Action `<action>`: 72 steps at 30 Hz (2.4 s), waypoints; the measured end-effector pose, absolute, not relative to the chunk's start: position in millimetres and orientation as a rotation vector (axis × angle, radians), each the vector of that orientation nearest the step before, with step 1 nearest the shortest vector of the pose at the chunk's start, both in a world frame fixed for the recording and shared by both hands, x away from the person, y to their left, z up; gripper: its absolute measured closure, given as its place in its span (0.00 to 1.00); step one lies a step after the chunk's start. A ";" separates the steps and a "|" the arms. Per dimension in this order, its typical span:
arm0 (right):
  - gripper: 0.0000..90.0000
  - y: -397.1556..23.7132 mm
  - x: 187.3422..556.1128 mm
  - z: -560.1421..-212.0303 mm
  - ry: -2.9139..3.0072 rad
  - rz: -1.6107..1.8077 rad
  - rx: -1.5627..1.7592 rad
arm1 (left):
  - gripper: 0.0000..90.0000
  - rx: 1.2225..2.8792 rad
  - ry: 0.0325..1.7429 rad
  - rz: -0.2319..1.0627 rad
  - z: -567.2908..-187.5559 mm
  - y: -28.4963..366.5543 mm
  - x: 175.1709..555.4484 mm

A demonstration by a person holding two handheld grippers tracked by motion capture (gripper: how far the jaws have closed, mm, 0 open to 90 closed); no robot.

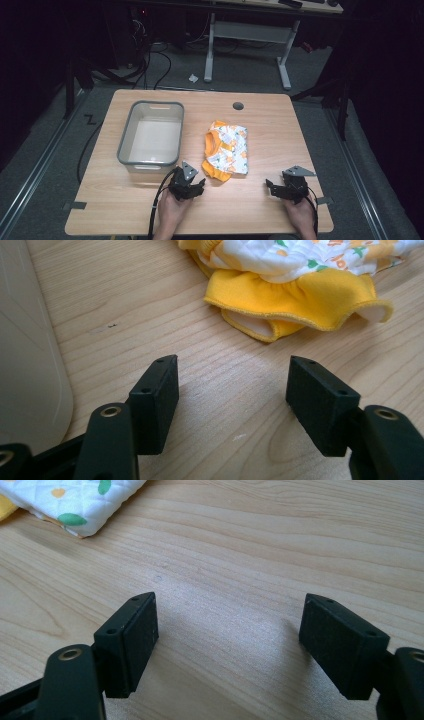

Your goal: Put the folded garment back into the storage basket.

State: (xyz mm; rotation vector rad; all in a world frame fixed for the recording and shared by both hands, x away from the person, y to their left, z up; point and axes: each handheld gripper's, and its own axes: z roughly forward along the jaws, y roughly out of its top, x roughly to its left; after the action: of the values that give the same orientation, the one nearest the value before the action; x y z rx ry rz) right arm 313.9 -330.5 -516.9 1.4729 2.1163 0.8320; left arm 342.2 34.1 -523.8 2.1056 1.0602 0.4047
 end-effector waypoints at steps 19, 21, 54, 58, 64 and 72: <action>0.27 -330.6 314.0 -516.9 2.117 0.832 1.472 | 0.41 2.102 1.074 0.413 -523.7 33.9 341.7; 0.27 -330.6 314.0 -516.9 2.117 0.831 1.473 | 0.41 2.100 1.075 0.413 -523.8 33.8 341.7; 0.27 -330.4 313.8 -516.9 2.121 0.833 1.467 | 0.37 2.081 1.092 0.424 -515.3 32.3 337.4; 0.27 -330.4 313.8 -516.9 2.121 0.833 1.467 | 0.36 2.065 1.059 0.414 -504.6 28.4 336.2; 0.27 -330.4 313.8 -516.9 2.121 0.833 1.468 | 0.36 2.063 1.026 0.418 -496.9 23.0 335.6; 0.27 -330.4 313.8 -516.9 2.121 0.833 1.467 | 0.36 2.036 1.017 0.383 -489.1 20.3 339.2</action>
State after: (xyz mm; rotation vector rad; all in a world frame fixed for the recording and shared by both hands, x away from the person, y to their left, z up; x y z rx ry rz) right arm 313.8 -330.4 -516.9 1.4673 2.1207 0.8331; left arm 339.2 20.3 -489.1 2.0361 1.0172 0.3833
